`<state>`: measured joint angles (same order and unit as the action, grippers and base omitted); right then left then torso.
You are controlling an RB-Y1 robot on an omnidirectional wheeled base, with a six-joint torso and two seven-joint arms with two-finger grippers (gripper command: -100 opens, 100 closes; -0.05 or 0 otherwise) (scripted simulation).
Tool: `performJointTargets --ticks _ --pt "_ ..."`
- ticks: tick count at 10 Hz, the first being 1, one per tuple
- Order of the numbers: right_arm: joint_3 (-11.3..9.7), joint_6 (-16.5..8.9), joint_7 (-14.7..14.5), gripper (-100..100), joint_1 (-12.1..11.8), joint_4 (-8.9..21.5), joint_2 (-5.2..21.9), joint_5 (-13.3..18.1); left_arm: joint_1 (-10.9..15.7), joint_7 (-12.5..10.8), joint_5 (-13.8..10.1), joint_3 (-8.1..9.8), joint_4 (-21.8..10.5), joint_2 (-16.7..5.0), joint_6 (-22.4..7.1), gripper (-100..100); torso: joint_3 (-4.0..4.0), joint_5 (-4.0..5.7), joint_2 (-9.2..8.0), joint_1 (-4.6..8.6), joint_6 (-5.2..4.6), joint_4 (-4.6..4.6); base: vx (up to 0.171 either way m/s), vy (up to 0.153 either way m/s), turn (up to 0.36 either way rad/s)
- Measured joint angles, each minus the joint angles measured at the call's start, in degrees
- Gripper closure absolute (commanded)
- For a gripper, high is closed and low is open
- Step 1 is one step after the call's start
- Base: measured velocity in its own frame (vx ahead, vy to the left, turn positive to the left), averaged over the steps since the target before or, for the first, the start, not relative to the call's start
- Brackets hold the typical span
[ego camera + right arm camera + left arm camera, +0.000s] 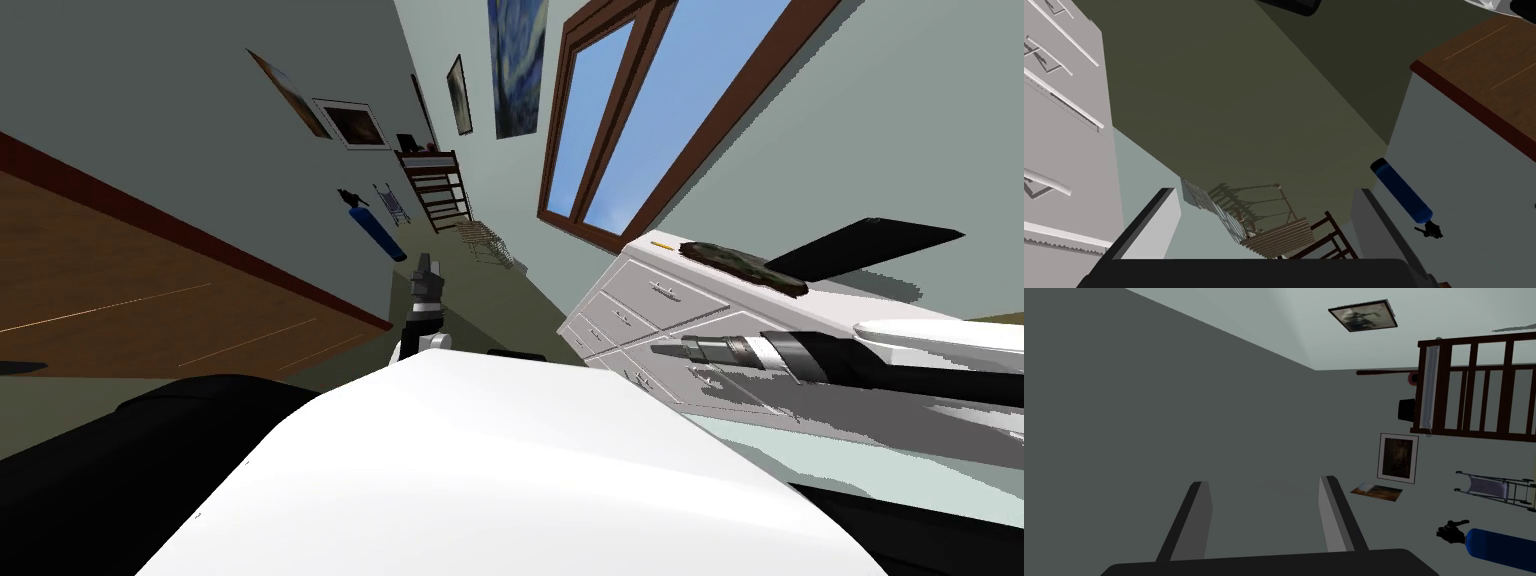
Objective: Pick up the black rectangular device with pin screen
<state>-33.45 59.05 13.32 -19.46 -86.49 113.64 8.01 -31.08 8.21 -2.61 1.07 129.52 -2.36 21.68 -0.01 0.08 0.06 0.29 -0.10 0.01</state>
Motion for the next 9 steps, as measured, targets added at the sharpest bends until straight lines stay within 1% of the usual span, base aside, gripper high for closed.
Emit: performJointTargets --ticks 1,2,3,4,5,6,7,8,9 --pt "-0.41 0.51 -0.31 -100 0.14 0.45 2.13 -0.42 -0.01 0.00 0.00 0.00 0.00 0.00 0.00 0 0.01 -0.01 -0.01 -0.03 -0.03 0.01 0.002 -0.044 0.204" --pt "-1.97 1.64 -0.86 -100 1.06 1.91 4.01 -0.59 0.01 0.00 0.00 0.00 0.00 0.00 0.00 0 -0.01 0.00 0.02 0.03 0.04 -0.01 0.000 -0.055 0.182" --pt "-0.89 3.26 0.51 -100 1.65 4.04 5.04 1.23 0.00 0.00 0.00 0.00 0.00 0.00 0.00 0 -0.02 0.02 0.03 0.07 0.01 -0.01 -0.002 -0.030 -0.004" --pt "-1.28 3.35 0.92 -100 1.93 3.71 6.79 1.03 -0.01 0.00 0.00 0.00 0.00 0.00 0.00 0 0.00 0.02 0.01 0.00 -0.04 0.00 -0.001 -0.001 -0.037" --pt "-1.59 3.16 0.65 -100 1.96 3.61 8.00 0.77 -0.01 0.00 0.00 0.00 0.00 0.00 0.00 0 0.01 0.00 -0.01 -0.09 -0.03 0.01 0.000 -0.046 0.220" --pt "-3.22 4.05 0.29 -100 3.18 4.63 10.05 0.33 0.01 0.00 0.00 0.00 0.00 0.00 0.00 0 -0.01 -0.01 0.02 0.01 0.04 -0.01 0.005 -0.069 0.141" --pt "-4.02 4.87 0.00 -100 3.75 5.56 11.83 0.35 0.00 0.00 0.00 0.00 0.00 0.00 0.00 0 -0.02 0.03 0.04 0.09 -0.02 0.00 0.007 -0.031 -0.001" --pt "-3.50 5.24 0.22 -100 3.55 6.20 13.10 0.89 -0.01 0.00 0.00 0.00 0.00 0.00 0.00 0 -0.02 0.03 0.03 0.01 -0.04 0.00 0.011 -0.063 0.170" --pt "-5.24 6.43 0.05 -100 5.03 7.44 15.08 0.63 0.00 0.00 0.00 0.00 0.00 0.00 0.00 0 -0.03 0.01 0.05 0.09 0.01 -0.01 0.016 -0.073 0.133"
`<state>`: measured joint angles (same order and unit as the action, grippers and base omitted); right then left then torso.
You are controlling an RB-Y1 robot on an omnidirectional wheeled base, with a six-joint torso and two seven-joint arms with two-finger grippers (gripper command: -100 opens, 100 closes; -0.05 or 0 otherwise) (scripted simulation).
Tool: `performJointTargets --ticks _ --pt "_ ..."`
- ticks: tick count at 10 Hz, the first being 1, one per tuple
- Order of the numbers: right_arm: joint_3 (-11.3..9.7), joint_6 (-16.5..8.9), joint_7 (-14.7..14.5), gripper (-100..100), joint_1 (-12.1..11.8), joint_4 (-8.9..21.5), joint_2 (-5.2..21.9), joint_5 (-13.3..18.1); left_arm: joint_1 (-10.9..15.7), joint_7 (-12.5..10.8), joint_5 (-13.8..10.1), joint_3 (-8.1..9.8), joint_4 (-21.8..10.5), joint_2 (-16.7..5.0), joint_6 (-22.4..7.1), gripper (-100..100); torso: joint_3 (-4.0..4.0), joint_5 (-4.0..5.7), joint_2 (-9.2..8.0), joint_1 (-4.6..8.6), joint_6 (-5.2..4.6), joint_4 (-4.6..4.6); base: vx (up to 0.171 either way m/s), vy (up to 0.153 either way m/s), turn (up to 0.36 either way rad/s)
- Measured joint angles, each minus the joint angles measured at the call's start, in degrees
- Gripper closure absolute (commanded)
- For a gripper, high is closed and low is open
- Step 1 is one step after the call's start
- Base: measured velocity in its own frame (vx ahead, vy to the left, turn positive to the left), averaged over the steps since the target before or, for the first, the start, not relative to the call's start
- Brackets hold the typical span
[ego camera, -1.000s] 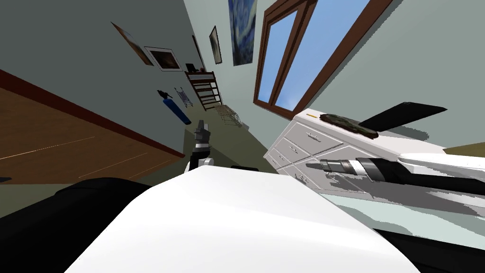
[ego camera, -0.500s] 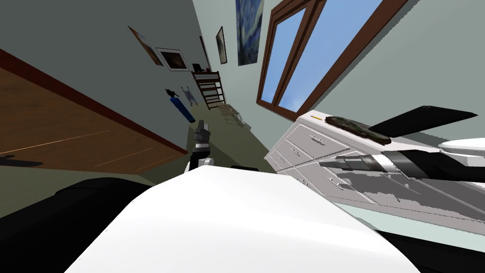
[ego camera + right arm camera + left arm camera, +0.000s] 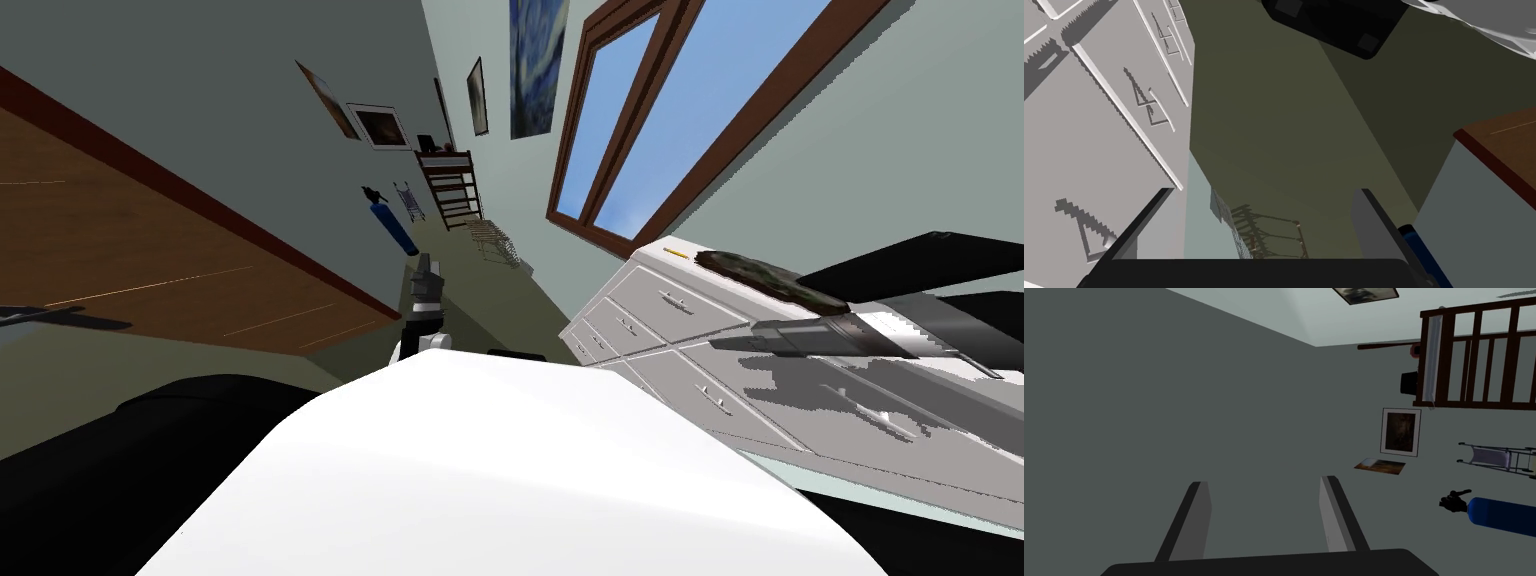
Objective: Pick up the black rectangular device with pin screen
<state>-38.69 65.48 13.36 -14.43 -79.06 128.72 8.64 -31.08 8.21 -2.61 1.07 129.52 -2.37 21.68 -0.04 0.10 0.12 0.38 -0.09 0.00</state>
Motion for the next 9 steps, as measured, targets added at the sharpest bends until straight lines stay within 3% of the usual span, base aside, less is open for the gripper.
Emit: performJointTargets --ticks 1,2,3,4,7,9 --pt "-0.62 0.90 -0.06 -100 0.61 0.74 1.88 0.04 -0.01 0.00 0.00 0.00 0.00 0.00 0.00 0 -0.01 0.03 0.02 0.02 -0.03 0.00 0.011 -0.039 0.014" --pt "1.08 1.36 0.64 -100 -0.34 1.79 3.03 0.84 -0.01 0.00 0.00 0.00 0.00 0.00 0.00 0 -0.01 0.03 0.02 -0.05 -0.04 -0.01 0.003 -0.010 -0.010" --pt "0.81 1.29 0.80 -100 -0.08 1.53 4.04 0.74 -0.01 0.00 0.00 0.00 0.00 0.01 0.00 0 0.01 0.01 -0.02 -0.15 -0.05 0.01 0.019 -0.068 0.192" --pt "0.08 2.63 0.76 -100 0.68 3.34 5.45 0.87 0.00 0.00 0.00 0.00 0.00 0.00 0.00 0 -0.02 0.00 0.03 0.00 0.00 -0.01 0.008 -0.092 0.128" --pt "-3.16 3.31 0.20 -100 3.32 3.47 10.58 0.74 0.00 0.00 0.00 0.00 0.00 0.00 0.00 0 -0.04 0.04 0.07 0.09 0.00 -0.02 0.023 -0.082 0.093" --pt "-3.51 4.70 0.28 -100 3.82 4.81 13.54 0.88 -0.01 0.00 0.00 0.01 0.00 0.00 0.00 0 -0.01 0.06 0.02 0.01 -0.07 0.00 0.012 -0.069 0.059"
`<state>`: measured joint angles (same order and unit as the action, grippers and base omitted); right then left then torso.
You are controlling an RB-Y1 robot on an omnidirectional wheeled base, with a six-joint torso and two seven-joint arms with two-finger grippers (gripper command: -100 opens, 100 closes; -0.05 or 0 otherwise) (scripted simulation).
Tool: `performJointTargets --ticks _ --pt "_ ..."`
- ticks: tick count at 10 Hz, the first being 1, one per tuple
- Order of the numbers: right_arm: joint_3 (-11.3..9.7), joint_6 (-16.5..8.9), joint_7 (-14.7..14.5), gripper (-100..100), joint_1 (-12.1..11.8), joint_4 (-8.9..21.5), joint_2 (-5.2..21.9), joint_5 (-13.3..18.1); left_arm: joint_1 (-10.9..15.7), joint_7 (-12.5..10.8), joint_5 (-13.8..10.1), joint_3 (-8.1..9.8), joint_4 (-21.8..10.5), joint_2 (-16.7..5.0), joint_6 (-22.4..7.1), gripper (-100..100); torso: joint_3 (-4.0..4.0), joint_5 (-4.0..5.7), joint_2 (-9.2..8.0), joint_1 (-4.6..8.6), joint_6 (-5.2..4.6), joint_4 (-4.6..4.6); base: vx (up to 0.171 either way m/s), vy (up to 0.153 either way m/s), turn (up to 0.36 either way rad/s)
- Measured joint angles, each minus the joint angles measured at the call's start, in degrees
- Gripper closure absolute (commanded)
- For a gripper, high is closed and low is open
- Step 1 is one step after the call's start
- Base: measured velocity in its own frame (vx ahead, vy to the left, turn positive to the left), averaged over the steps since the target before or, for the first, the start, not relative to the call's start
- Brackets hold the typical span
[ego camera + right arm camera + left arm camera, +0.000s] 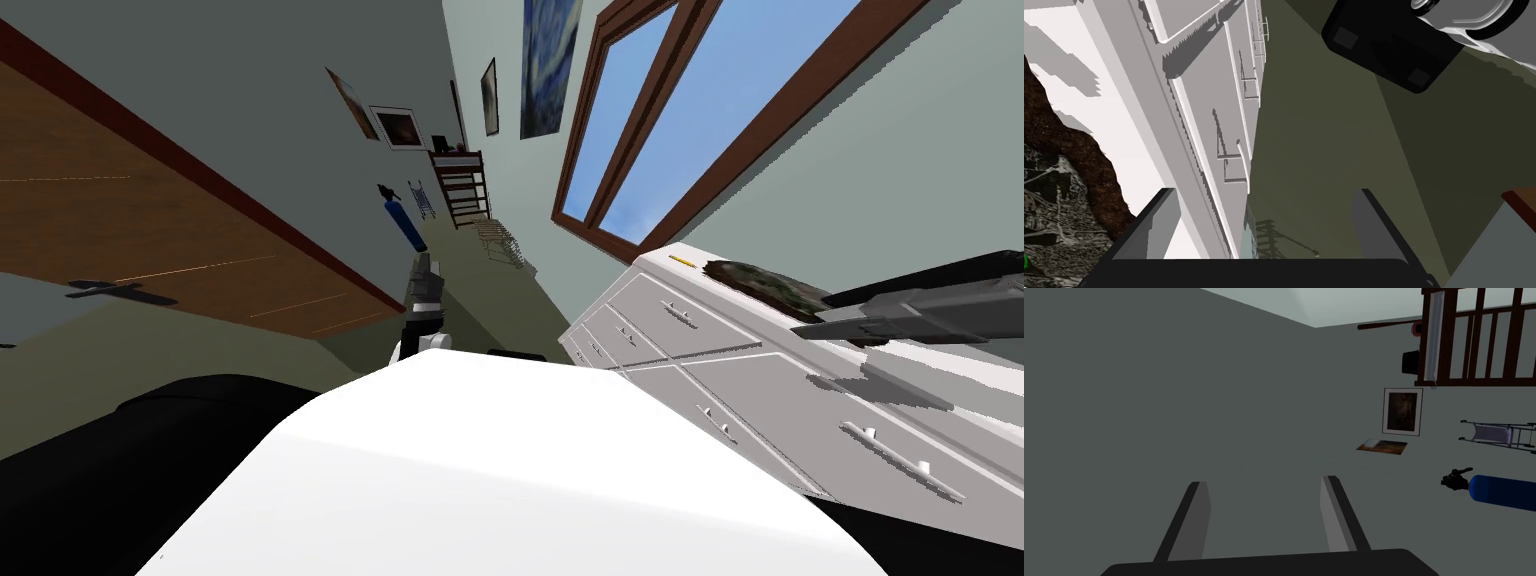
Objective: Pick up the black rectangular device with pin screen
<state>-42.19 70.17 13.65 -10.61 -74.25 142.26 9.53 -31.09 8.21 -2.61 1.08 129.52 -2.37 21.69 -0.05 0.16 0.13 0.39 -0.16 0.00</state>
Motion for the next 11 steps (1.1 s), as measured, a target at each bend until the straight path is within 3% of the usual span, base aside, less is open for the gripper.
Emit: performJointTargets --ticks 2,3,6,8,11 --pt "-1.97 2.11 -0.32 -100 1.90 1.61 3.76 0.13 0.00 0.00 0.00 0.00 0.00 0.00 0.00 0 0.00 0.01 0.01 0.11 0.01 0.00 0.019 -0.136 0.118" --pt "-3.96 2.57 -0.63 -100 3.68 1.42 5.87 0.31 0.01 0.00 0.00 0.01 0.00 -0.01 0.00 0 0.00 0.05 0.01 0.31 0.02 0.00 0.023 -0.147 0.072" --pt "-4.39 5.56 -0.66 -100 3.90 4.76 10.26 0.63 0.00 0.00 0.00 0.01 0.00 -0.01 0.00 0 -0.08 0.08 0.13 0.26 0.01 -0.04 0.040 -0.146 0.095" --pt "-6.88 7.33 -0.70 -100 6.15 4.06 14.66 0.82 0.00 0.00 0.00 0.01 0.00 -0.01 0.00 0 -0.06 0.12 0.10 0.51 0.02 -0.03 0.038 -0.194 0.114" --pt "-9.53 11.06 -1.90 -100 7.13 5.78 16.78 1.26 0.00 0.00 0.00 0.02 0.00 -0.02 0.00 0 -0.12 0.21 0.19 0.72 0.00 -0.05 0.053 -0.235 0.088"
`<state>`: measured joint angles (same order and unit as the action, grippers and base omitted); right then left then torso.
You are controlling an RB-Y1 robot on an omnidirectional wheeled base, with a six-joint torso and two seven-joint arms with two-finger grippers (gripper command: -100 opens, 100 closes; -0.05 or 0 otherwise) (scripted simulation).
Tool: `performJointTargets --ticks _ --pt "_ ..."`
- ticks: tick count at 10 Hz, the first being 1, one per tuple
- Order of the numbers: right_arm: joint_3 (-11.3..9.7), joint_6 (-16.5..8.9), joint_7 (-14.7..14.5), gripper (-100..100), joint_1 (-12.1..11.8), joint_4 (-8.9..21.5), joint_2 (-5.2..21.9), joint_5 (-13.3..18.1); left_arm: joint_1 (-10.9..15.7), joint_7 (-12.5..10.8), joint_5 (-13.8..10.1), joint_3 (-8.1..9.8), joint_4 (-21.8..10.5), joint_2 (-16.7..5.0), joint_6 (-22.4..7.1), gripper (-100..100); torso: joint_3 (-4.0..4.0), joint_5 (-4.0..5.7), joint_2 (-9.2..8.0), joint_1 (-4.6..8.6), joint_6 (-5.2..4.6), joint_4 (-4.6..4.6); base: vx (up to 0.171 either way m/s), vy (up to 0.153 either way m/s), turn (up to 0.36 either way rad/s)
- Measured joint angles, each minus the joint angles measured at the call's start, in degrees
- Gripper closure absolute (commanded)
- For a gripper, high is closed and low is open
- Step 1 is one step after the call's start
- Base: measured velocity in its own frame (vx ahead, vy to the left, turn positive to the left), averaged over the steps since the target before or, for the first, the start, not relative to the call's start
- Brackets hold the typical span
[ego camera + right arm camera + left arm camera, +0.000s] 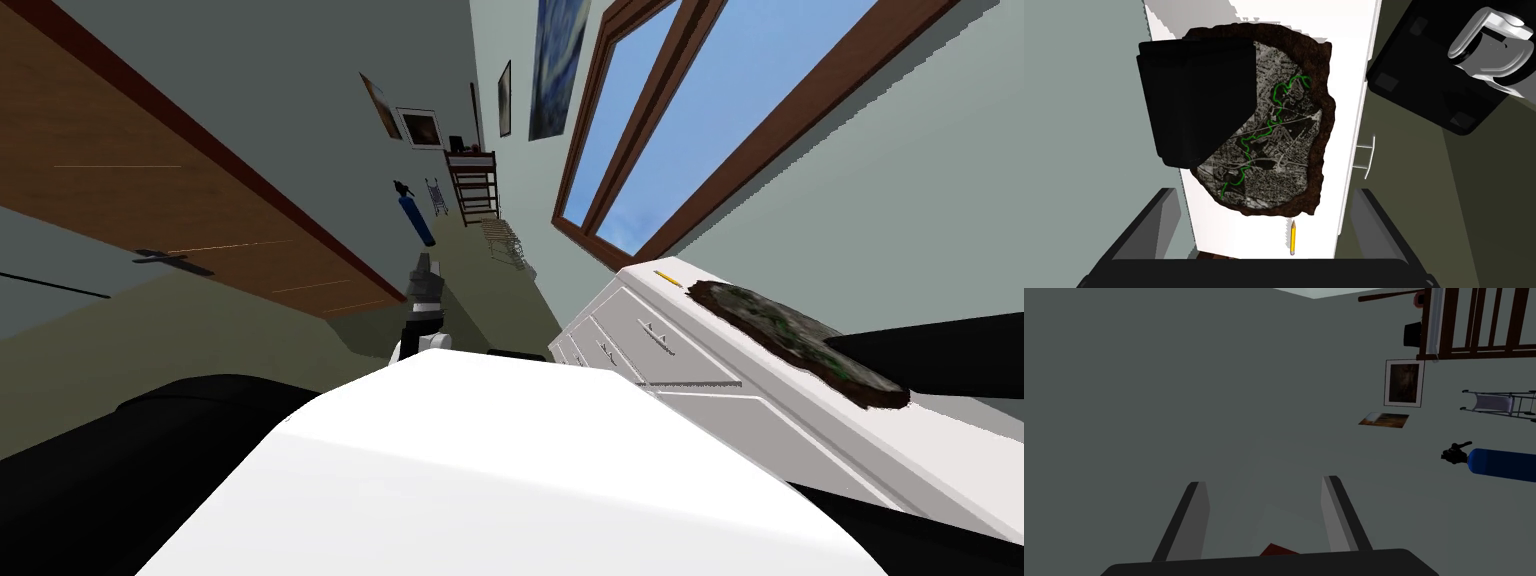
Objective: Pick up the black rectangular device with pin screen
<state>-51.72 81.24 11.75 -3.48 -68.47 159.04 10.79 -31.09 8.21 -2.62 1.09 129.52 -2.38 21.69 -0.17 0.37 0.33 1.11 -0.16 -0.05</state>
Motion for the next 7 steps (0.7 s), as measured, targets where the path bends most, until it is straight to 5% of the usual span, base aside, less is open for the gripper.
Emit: performJointTargets --ticks 2,5,6,7 --pt "-2.62 2.92 -0.82 -100 1.14 -1.40 0.73 0.24 0.00 0.00 0.00 0.00 0.00 0.00 0.00 0 0.00 0.06 0.01 0.10 -0.01 0.00 0.045 -0.227 0.075" --pt "-4.42 6.00 -1.21 -100 0.98 -4.19 -0.29 0.09 0.00 0.00 0.00 -0.01 0.00 0.01 0.00 0 0.01 -0.07 -0.02 -0.45 -0.01 0.00 0.026 -0.097 0.028" --pt "-4.51 6.13 -1.23 0 1.01 -4.37 -0.31 0.09 0.00 0.00 0.00 -0.02 0.00 0.02 0.00 0 0.04 -0.15 -0.07 -0.71 0.00 0.01 0.003 -0.010 0.000" --pt "-4.50 6.11 -1.23 -100 1.00 -4.34 -0.32 0.09 0.00 0.00 0.00 -0.02 0.00 0.02 0.00 0 0.07 -0.20 -0.12 -0.88 0.00 0.03 -0.012 0.034 0.000"
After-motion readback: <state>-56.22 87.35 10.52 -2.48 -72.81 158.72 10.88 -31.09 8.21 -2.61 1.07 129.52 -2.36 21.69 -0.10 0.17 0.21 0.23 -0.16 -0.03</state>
